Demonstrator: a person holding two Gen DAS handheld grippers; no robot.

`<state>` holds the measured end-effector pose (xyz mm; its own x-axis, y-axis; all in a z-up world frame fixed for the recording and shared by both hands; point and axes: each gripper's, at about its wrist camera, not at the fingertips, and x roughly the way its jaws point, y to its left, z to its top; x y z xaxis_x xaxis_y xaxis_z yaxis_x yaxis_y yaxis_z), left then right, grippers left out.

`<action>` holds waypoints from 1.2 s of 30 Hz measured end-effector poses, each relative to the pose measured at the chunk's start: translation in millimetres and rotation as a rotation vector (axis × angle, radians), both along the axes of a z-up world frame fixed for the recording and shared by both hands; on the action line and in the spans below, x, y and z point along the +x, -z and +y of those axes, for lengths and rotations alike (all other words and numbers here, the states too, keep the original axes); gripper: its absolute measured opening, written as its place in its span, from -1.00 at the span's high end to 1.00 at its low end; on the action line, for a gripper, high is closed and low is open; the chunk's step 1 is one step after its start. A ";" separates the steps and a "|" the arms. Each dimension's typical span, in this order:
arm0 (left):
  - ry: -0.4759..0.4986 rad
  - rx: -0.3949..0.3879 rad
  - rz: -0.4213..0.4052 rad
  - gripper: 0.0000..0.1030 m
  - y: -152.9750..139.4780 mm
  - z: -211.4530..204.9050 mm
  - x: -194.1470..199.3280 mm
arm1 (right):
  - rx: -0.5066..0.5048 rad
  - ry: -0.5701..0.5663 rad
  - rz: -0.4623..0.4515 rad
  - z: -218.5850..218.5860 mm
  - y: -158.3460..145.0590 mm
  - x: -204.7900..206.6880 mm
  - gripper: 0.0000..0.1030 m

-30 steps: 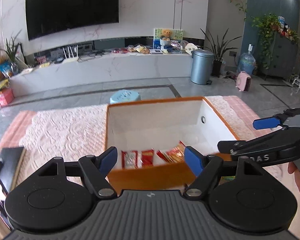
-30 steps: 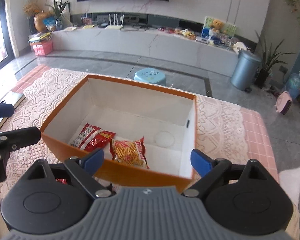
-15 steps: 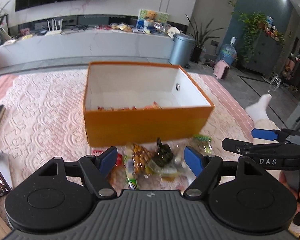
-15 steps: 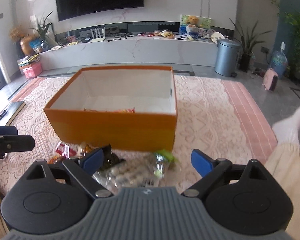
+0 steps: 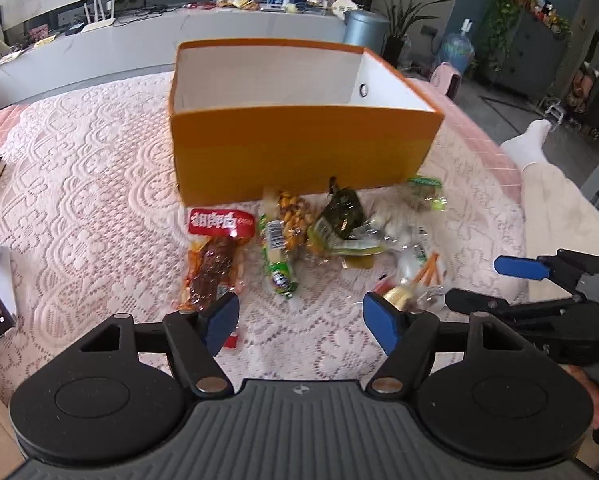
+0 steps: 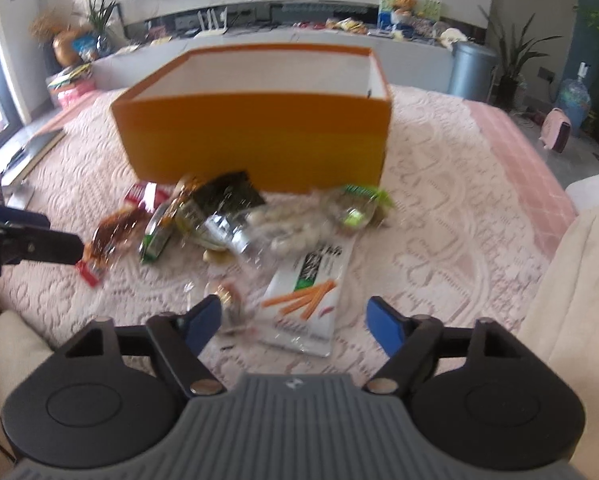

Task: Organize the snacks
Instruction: 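Move both tools back down toward the remaining snacks, then grasp the red braised-meat packet with the left tool while the right tool grasps a dark packet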

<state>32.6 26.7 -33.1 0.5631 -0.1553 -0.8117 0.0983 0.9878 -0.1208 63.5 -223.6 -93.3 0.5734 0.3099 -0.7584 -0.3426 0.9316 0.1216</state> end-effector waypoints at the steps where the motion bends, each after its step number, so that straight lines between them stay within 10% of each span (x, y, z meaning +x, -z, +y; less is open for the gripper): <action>1: -0.006 0.001 0.002 -0.61 1.8 0.6 -0.2 | 0.000 -0.014 0.001 3.7 1.3 -1.1 -0.42; 36: -0.097 0.065 0.094 -0.66 76.4 49.2 61.8 | -0.005 -0.155 -0.083 90.0 4.3 73.5 -0.34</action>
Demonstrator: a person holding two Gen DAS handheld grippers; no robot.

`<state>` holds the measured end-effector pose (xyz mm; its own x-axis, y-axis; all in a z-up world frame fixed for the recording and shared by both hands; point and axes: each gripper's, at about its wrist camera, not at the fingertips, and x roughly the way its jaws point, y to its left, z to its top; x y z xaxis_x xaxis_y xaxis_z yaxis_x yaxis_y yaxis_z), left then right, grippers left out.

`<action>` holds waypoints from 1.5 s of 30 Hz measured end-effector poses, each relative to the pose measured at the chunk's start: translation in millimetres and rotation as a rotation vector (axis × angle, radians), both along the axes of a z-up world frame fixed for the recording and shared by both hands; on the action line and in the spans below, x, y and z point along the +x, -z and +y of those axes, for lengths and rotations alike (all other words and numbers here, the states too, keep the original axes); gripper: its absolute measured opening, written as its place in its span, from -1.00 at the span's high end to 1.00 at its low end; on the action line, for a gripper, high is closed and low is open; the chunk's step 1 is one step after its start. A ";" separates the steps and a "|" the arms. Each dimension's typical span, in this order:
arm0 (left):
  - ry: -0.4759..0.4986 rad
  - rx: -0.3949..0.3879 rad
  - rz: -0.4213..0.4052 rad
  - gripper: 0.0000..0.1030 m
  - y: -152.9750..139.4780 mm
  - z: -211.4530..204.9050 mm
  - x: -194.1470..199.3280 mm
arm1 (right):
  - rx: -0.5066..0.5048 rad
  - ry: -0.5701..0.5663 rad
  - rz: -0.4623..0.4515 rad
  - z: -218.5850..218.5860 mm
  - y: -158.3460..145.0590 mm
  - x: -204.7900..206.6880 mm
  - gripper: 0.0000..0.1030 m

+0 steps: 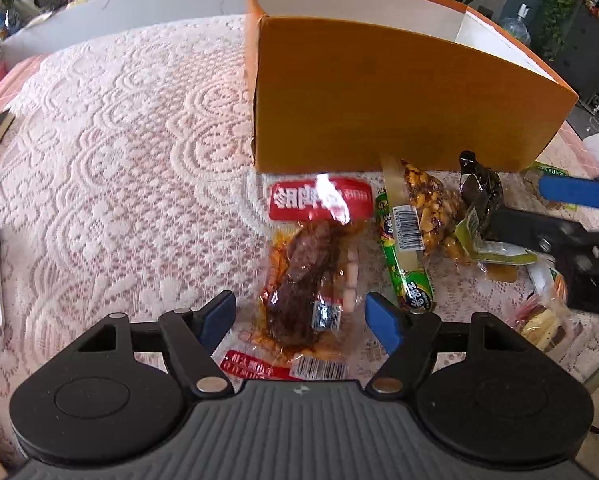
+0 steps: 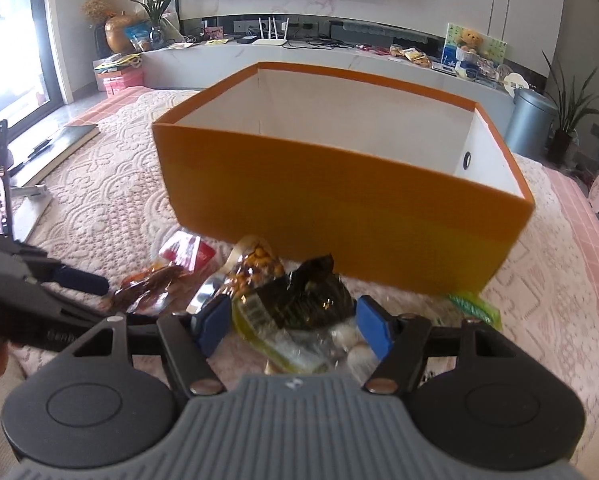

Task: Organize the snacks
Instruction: 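Grasp the red braised-meat packet with the left tool while the right tool grasps a dark packet, then lift both packets and carry them over the orange box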

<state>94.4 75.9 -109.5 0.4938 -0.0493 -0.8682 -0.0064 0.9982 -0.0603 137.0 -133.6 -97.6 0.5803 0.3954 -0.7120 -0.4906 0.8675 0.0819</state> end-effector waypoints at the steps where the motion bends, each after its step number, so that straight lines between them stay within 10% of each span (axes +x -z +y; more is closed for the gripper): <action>1: 0.009 0.012 -0.006 -0.67 0.6 -2.1 0.8 | -0.002 0.006 0.007 2.2 2.3 5.2 -0.37; 12: 0.082 0.081 -0.052 -0.73 8.5 -21.5 6.8 | 0.065 0.057 0.123 9.8 27.2 44.4 -0.52; 15: 0.076 0.087 -0.069 -0.47 8.1 -21.7 6.5 | 0.104 0.060 0.152 7.6 33.2 48.7 -0.51; 22: 0.042 0.065 -0.076 -0.35 6.5 -18.7 6.1 | 0.103 0.071 0.130 2.1 29.8 47.4 0.33; 45: -0.061 -0.063 -0.224 -0.33 -47.8 -6.9 -24.3 | 0.207 0.056 -0.007 -22.3 -19.8 11.2 0.44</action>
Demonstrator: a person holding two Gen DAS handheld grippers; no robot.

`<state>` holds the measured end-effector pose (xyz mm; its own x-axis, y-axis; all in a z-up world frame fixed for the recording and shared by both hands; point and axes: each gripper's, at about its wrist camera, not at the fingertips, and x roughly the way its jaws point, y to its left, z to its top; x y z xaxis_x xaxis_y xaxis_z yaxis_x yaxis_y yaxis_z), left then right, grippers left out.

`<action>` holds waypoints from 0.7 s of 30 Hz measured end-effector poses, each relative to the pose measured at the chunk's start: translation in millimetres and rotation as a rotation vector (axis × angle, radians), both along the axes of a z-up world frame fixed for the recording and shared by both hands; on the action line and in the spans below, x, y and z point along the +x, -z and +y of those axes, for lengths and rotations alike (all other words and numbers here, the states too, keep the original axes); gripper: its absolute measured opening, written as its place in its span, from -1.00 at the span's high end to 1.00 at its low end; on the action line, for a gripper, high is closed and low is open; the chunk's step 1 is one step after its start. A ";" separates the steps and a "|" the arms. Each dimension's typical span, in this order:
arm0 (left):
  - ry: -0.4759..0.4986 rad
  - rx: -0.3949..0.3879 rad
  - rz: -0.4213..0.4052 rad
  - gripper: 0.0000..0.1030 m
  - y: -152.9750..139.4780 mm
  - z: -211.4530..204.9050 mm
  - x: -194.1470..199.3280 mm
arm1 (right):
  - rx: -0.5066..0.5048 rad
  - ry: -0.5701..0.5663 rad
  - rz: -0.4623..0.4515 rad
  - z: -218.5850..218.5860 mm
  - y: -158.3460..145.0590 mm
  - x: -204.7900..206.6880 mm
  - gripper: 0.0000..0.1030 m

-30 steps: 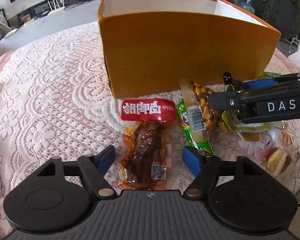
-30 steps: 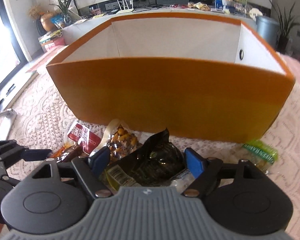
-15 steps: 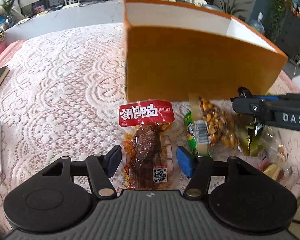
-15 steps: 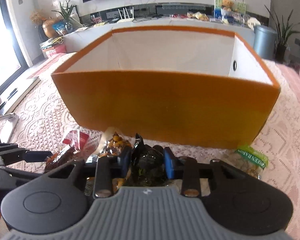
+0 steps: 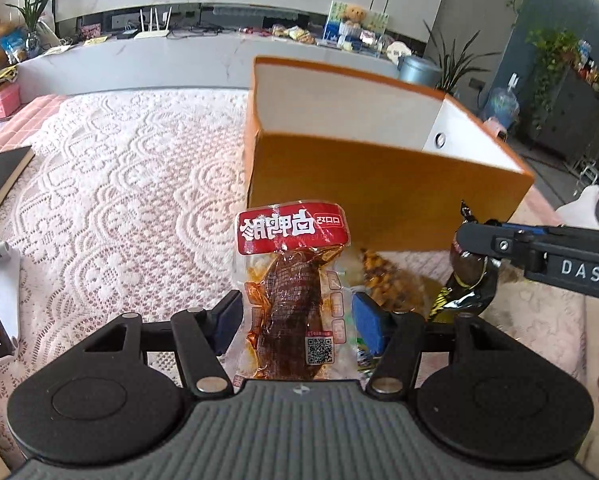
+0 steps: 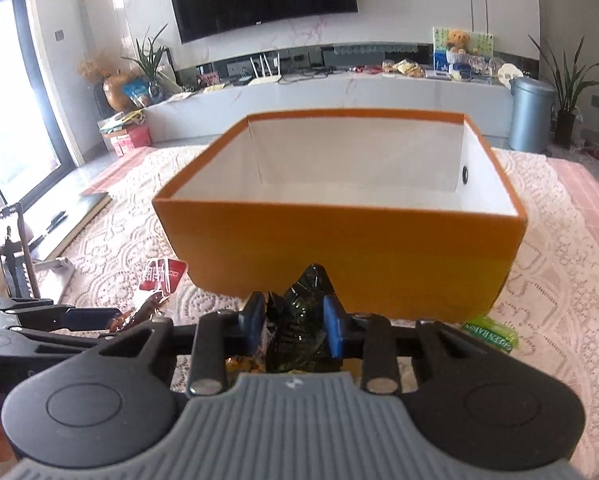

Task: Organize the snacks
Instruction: 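Lift both packets and carry them over the orange box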

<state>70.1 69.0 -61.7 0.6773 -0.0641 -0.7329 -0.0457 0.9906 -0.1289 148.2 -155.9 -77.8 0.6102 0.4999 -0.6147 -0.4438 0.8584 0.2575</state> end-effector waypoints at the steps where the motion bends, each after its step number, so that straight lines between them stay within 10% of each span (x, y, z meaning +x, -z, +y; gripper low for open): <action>1: 0.003 -0.003 -0.009 -0.33 -2.6 -1.2 -0.1 | 0.007 0.003 -0.003 -2.1 -2.6 -1.6 0.44; 21: 0.094 0.063 -0.180 -0.33 -71.1 -39.1 21.3 | 0.047 0.049 -0.158 -41.6 -63.3 -15.2 0.48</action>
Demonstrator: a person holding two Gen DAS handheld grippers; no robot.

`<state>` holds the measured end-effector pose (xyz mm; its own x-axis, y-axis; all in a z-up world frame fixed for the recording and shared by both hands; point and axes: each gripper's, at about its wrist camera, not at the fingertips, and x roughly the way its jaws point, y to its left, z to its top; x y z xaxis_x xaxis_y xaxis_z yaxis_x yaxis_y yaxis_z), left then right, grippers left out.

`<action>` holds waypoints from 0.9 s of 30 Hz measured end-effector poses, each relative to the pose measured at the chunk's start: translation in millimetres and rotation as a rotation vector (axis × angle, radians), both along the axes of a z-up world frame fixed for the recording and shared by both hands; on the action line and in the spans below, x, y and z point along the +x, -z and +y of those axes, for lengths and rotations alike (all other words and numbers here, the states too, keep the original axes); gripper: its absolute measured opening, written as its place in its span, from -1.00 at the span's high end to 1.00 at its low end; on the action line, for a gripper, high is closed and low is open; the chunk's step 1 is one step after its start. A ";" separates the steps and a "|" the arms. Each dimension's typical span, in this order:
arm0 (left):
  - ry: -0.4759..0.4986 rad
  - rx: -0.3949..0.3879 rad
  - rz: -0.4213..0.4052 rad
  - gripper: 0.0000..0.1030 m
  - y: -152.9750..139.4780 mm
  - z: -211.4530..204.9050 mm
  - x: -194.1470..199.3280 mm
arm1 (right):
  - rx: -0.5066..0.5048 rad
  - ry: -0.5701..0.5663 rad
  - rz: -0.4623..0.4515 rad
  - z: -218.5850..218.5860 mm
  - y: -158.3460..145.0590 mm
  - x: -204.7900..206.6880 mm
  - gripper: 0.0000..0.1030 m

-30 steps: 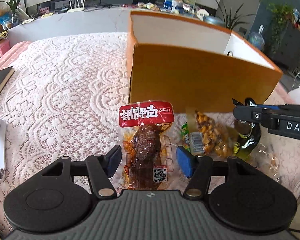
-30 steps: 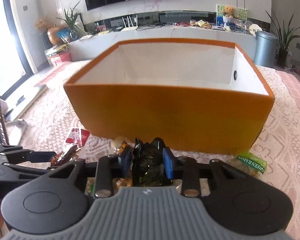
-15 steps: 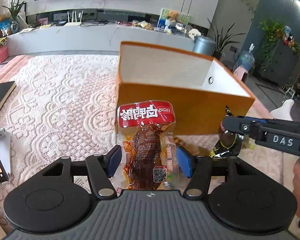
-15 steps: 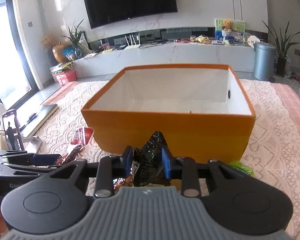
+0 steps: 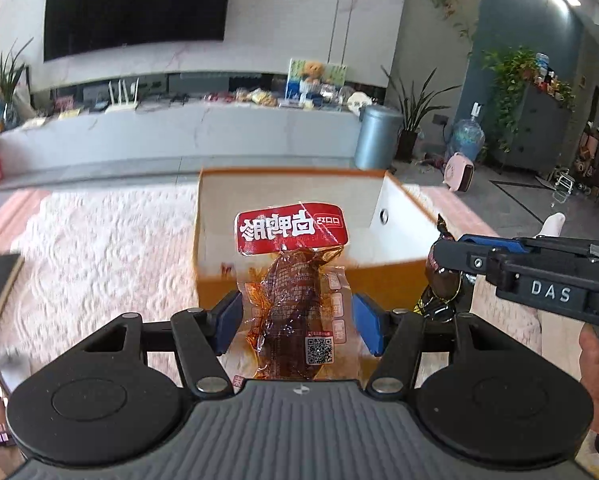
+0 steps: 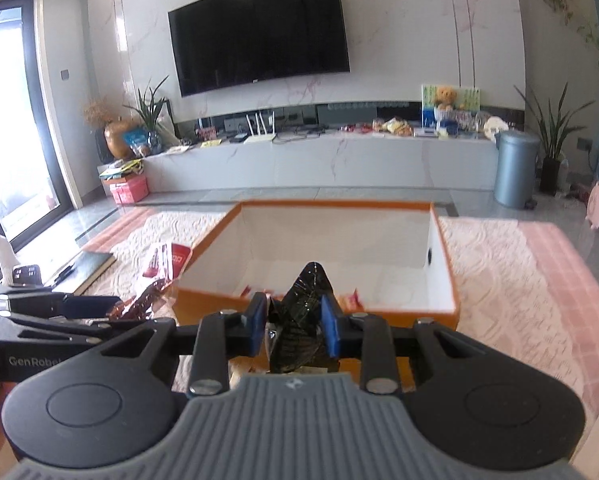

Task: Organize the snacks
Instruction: 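Lift both packets and carry them over the orange box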

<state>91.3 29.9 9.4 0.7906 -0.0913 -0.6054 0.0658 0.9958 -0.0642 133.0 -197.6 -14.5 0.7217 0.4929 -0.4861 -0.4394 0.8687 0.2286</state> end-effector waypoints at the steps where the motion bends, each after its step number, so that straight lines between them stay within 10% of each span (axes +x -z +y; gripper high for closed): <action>1: 0.005 0.008 -0.008 -0.33 -3.9 -3.0 4.5 | -0.002 0.004 -0.010 -1.6 -3.4 2.1 0.49; 15: 0.029 0.054 -0.044 -0.33 -17.1 -15.1 70.2 | -0.102 0.054 -0.129 -5.0 -36.7 66.8 0.52; 27: 0.076 0.111 0.099 -0.33 25.3 -12.7 126.3 | -0.251 0.009 -0.013 19.8 8.0 143.7 0.56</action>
<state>217.7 17.3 -16.0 0.7201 -0.0769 -0.6896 0.1397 0.9896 0.0356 276.7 -177.7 -22.5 0.7326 0.3512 -0.5831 -0.4324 0.9017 -0.0003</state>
